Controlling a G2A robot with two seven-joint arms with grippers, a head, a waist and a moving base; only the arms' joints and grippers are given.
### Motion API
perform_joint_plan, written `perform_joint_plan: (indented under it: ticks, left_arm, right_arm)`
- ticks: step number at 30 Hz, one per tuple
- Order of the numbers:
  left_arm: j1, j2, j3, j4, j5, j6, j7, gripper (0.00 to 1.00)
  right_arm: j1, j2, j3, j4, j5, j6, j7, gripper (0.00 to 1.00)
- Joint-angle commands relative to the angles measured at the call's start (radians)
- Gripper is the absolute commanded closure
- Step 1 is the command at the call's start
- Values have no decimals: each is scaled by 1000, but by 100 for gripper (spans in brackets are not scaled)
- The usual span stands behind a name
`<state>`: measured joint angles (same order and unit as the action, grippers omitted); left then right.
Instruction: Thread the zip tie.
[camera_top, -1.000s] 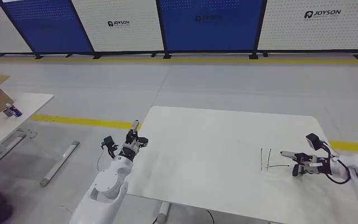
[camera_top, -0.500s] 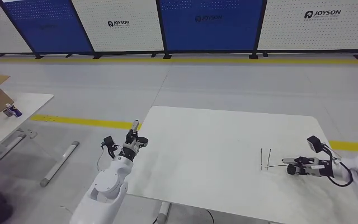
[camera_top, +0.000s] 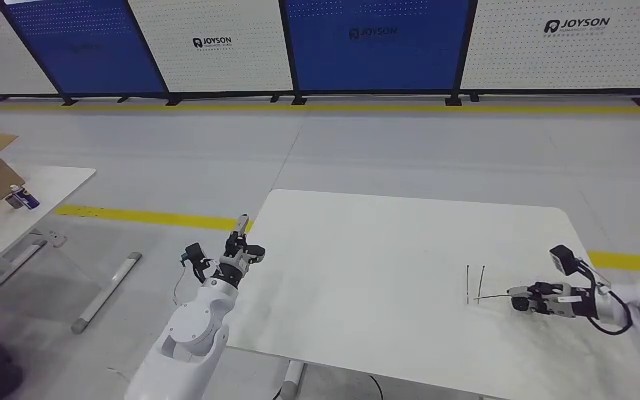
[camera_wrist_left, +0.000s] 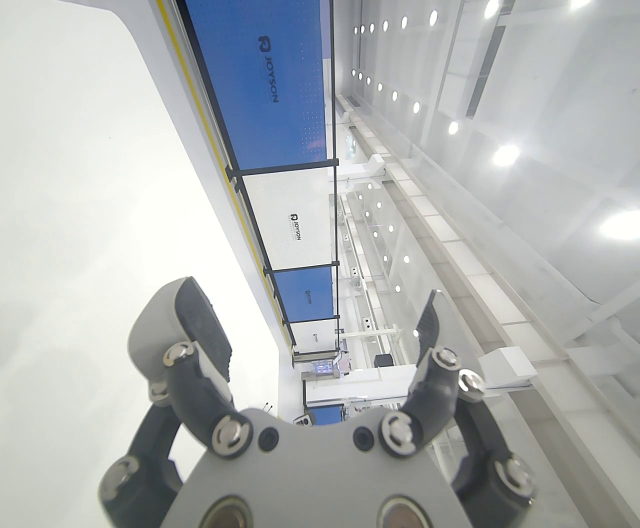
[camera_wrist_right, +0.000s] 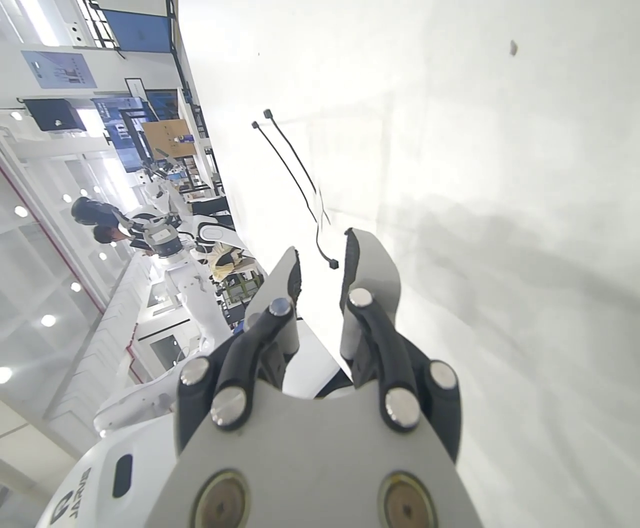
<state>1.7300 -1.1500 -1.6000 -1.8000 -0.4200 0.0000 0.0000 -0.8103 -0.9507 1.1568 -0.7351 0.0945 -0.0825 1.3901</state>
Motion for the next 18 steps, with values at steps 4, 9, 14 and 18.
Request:
perform_joint_plan:
  ticks: [4, 9, 14, 18]
  left_arm:
    - [0, 0, 0, 0, 0, 0, 0, 0]
    - [0, 0, 0, 0, 0, 0, 0, 0]
    - [0, 0, 0, 0, 0, 0, 0, 0]
    - [0, 0, 0, 0, 0, 0, 0, 0]
  right_arm:
    - [11, -1, -16, 18, 8, -3, 0, 100]
    - [17, 1, -31, 32, 39, -23, 0, 100]
    - [4, 16, -37, 24, 130, -82, 0, 100]
    - [-14, 38, -41, 0, 201, -133, 0, 100]
